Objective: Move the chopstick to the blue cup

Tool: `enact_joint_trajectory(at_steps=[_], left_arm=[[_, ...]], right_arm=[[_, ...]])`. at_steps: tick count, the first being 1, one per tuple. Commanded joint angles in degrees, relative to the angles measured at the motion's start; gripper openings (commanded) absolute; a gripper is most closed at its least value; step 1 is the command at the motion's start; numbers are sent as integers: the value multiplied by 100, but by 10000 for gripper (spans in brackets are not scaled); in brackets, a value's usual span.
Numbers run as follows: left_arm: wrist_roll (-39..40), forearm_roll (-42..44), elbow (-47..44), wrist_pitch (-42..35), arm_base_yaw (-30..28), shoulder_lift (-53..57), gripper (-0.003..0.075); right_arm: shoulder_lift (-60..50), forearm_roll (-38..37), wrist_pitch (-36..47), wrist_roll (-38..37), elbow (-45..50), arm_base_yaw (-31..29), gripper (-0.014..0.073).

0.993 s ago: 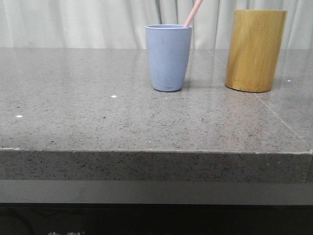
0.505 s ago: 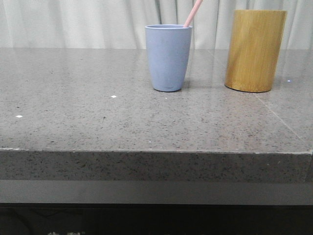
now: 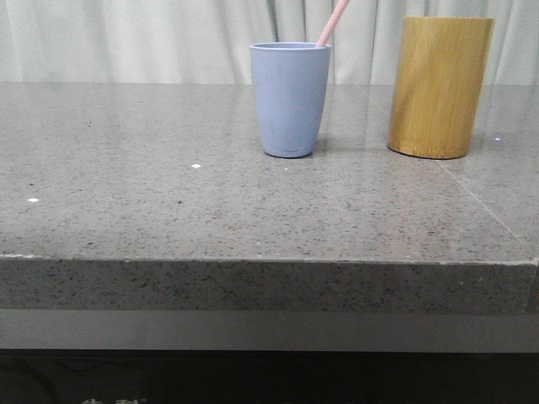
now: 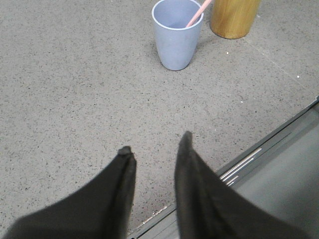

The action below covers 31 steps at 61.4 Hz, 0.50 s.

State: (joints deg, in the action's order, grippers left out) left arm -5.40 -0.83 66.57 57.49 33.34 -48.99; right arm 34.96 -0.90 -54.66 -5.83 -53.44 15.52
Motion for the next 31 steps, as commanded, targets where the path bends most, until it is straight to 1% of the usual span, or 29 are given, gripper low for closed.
enact_joint_trajectory(at_steps=[1,5,6,7,31], left_arm=[[48,-17,143,-405,33,4,74],[48,-17,143,-405,33,4,11],[48,-17,143,-405,33,4,-2],[48,-17,143,-405,33,4,-21],[48,-17,143,-405,33,4,-19]], right_arm=[[9,18,475,5,-141,-26,10],[9,18,476,5,-141,-26,-65],[9,18,480,5,-141,-26,-76],[9,18,480,5,-141,-26,-69],[9,18,587,5,-141,-26,-68]])
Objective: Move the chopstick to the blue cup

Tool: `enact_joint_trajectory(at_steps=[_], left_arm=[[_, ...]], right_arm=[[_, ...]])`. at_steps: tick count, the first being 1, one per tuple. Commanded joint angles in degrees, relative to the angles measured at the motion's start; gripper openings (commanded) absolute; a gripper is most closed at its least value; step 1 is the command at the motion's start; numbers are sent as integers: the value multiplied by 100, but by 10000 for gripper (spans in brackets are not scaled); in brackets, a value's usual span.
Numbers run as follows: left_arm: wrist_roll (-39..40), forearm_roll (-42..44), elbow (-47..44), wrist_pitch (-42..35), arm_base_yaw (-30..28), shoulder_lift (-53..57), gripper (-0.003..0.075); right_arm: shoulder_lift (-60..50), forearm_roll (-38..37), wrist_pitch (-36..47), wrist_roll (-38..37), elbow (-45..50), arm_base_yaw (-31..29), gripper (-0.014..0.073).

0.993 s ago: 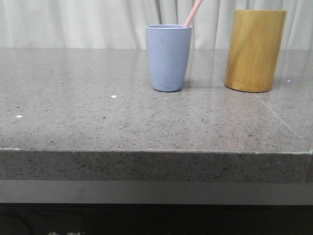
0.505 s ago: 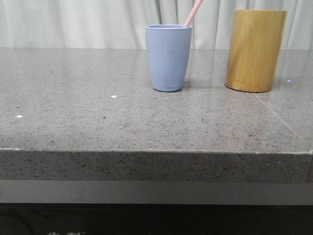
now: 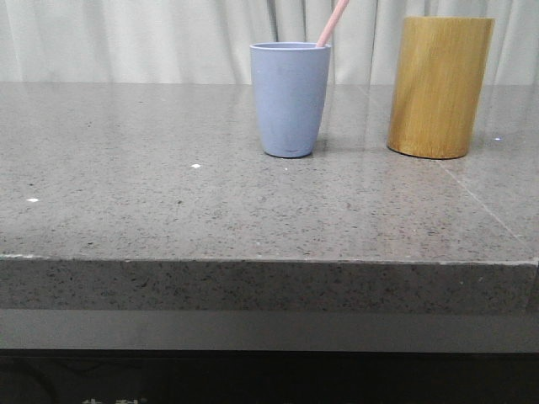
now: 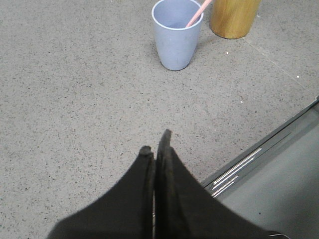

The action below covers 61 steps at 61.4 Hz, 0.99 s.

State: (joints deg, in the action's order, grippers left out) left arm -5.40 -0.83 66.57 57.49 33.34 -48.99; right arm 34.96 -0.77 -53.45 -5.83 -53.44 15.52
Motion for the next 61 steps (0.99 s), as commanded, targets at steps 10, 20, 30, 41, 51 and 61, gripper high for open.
enact_joint_trajectory(at_steps=[10,20,30,41,51,61], left_arm=[[48,-17,143,-405,33,4,-19],[48,-17,107,-427,60,18,-19],[23,83,-422,-990,-262,475,-19],[0,-84,-1966,-2846,-1046,1665,-18],[1,-327,-3627,-4431,-1647,2817,-19],[1,-732,-5059,-5461,-2219,3866,-18]], right_arm=[[9,6,465,5,-141,-26,-68],[9,6,465,5,-141,-26,-68],[9,6,465,5,-141,-26,-68],[9,6,465,5,-141,-26,-68],[9,6,465,5,-141,-26,-68],[9,6,465,5,-141,-26,-68]])
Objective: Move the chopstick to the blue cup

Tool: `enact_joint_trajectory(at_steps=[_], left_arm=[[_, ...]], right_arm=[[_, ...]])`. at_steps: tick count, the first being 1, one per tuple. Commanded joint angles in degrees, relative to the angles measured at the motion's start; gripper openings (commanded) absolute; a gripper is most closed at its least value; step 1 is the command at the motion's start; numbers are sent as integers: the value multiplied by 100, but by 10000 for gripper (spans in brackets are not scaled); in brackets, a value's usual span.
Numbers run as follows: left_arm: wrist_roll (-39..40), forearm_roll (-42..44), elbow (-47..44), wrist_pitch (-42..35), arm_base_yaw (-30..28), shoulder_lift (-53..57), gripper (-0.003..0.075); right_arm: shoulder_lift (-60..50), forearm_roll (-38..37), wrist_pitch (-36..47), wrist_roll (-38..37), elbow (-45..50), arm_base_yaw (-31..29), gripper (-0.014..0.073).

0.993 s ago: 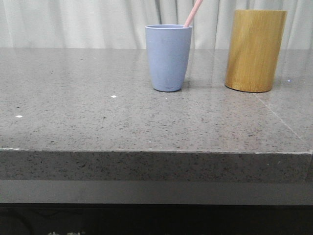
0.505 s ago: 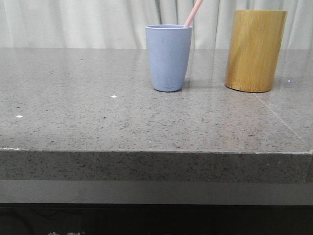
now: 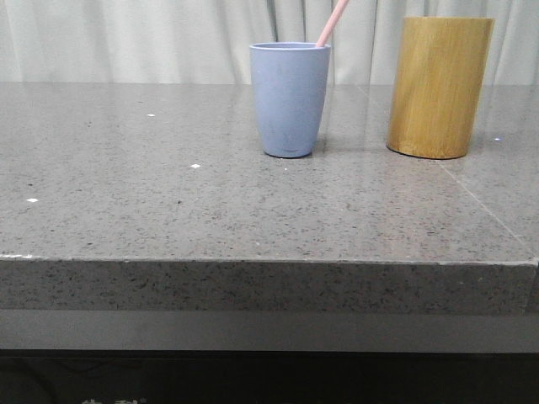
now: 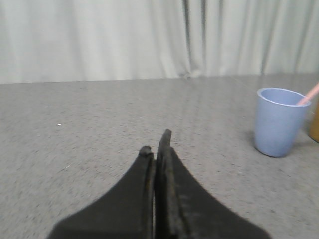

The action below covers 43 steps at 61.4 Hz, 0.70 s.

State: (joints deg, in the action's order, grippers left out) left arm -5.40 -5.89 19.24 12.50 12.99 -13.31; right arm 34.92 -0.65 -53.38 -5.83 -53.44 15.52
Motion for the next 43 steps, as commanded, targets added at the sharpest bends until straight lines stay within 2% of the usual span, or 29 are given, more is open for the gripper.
enact_joint_trajectory(at_steps=[1,13,24,27,43], left_arm=[[1,-228,-423,-1021,-242,373,-19],[1,-362,-1493,-1654,-632,1215,-19],[1,-704,-2024,-1933,-793,1499,-19],[1,-768,-2011,-1703,-821,1499,-19],[1,-768,-2014,-1726,-830,1488,-19]], right_arm=[[13,-7,458,5,-141,-26,-68],[13,-7,458,5,-141,-26,-68],[18,-7,451,5,-141,-26,-68],[21,-7,454,5,-141,-26,-68],[34,-7,430,5,-141,-26,-68]])
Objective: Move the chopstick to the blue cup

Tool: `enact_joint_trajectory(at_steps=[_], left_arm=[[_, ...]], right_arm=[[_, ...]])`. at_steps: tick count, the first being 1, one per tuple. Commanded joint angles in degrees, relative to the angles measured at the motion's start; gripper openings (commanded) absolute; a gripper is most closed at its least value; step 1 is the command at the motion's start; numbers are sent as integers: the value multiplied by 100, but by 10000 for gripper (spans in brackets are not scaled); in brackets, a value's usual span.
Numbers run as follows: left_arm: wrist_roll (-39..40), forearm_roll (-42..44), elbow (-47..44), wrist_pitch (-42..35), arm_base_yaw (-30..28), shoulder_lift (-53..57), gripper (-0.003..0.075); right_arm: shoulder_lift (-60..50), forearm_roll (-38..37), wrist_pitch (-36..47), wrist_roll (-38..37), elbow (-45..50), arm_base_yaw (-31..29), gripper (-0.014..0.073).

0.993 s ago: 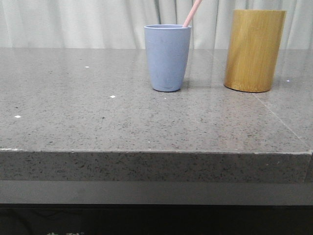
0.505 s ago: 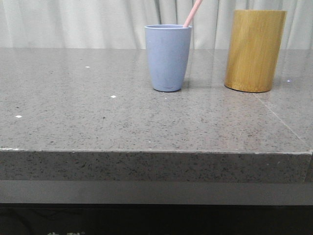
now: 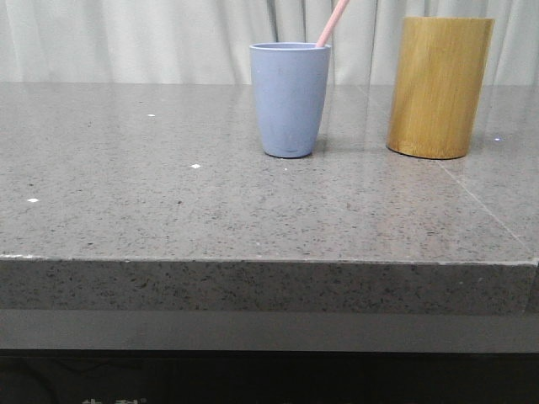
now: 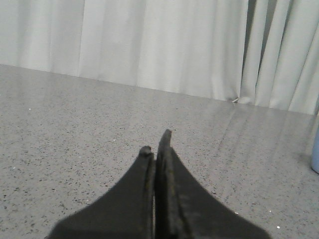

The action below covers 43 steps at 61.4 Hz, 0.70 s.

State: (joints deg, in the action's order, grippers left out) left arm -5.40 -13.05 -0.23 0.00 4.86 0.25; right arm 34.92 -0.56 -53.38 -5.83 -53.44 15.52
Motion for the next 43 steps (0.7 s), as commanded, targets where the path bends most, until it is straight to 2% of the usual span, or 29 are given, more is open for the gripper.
enact_joint_trajectory(at_steps=[1,12,18,20,43], left_arm=[[1,-52,-66,-476,-17,132,-19],[95,29,-66,-490,-17,132,-19],[1114,970,-66,-490,-17,132,-19],[1233,1092,-66,-490,-17,132,-19],[1194,1118,-66,-207,-17,132,-19]], right_arm=[[34,-16,430,5,-141,-26,-68],[34,-16,430,5,-141,-26,-68],[34,-16,430,5,-141,-26,-68],[34,-16,430,5,-141,-26,-68],[34,-16,430,5,-141,-26,-68]])
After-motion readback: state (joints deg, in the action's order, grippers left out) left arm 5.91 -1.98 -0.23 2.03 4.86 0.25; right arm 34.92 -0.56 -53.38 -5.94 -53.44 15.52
